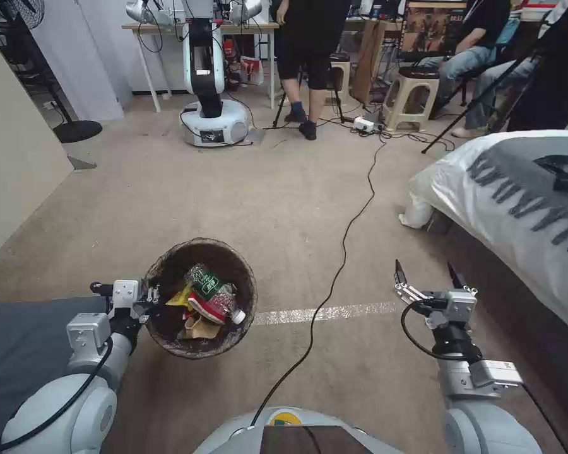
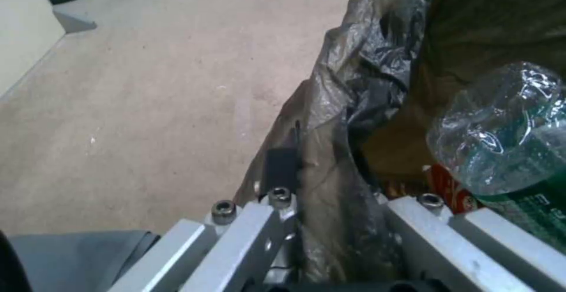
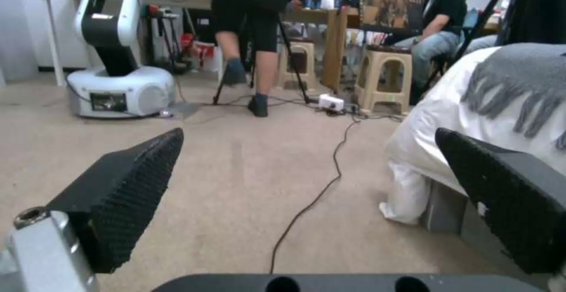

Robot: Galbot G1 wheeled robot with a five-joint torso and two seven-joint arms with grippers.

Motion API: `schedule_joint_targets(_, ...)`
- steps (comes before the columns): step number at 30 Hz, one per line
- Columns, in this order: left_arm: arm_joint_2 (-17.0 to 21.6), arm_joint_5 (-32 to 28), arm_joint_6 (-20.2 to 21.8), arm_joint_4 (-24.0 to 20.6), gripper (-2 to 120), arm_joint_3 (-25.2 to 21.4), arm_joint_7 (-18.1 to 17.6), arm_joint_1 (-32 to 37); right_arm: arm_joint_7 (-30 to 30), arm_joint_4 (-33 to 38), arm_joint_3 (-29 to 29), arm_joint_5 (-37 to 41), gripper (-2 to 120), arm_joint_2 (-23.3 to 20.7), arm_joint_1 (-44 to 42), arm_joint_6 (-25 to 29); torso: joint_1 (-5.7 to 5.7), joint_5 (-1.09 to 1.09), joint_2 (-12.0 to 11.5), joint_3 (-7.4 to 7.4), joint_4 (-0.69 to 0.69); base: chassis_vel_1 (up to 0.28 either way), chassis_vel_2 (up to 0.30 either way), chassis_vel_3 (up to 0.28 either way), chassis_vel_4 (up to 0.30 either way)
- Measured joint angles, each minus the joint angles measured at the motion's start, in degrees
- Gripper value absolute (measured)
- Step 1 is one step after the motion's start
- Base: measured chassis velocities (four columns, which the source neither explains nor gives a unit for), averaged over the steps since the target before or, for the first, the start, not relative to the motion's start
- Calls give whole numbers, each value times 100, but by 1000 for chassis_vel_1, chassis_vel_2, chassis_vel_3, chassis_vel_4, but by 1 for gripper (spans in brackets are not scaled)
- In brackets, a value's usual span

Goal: Pick up the trash bin, then pick up the garbage from the floor and place it into the trash bin.

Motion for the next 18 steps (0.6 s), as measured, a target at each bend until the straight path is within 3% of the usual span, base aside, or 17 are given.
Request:
schedule_joint_targets(3, 16, -135, 79, 0, 2, 1, -97, -28, 0, 1, 0, -1, 100, 3, -2, 0, 0, 0, 0, 0, 0, 0, 0, 0, 0)
schedule_joint_targets(7, 182, -1172, 424, 0, 2, 58, -807, -198, 3, 1, -37, -34, 100, 23, -7, 0, 0, 0, 0, 0, 0, 0, 0, 0, 0)
schedule_joint_targets(10, 218, -1489, 427, 0, 2, 94, -1073, -250, 3, -9, -86, -63, 100, 39, 2, -4, 0, 0, 0, 0, -1, 0, 0, 0, 0)
schedule_joint_targets(18, 251, -1793, 432, 0, 2, 179, -1389, -318, 18, -74, -248, -123, 100, 45, 99, -75, 0, 0, 0, 0, 0, 0, 0, 0, 0)
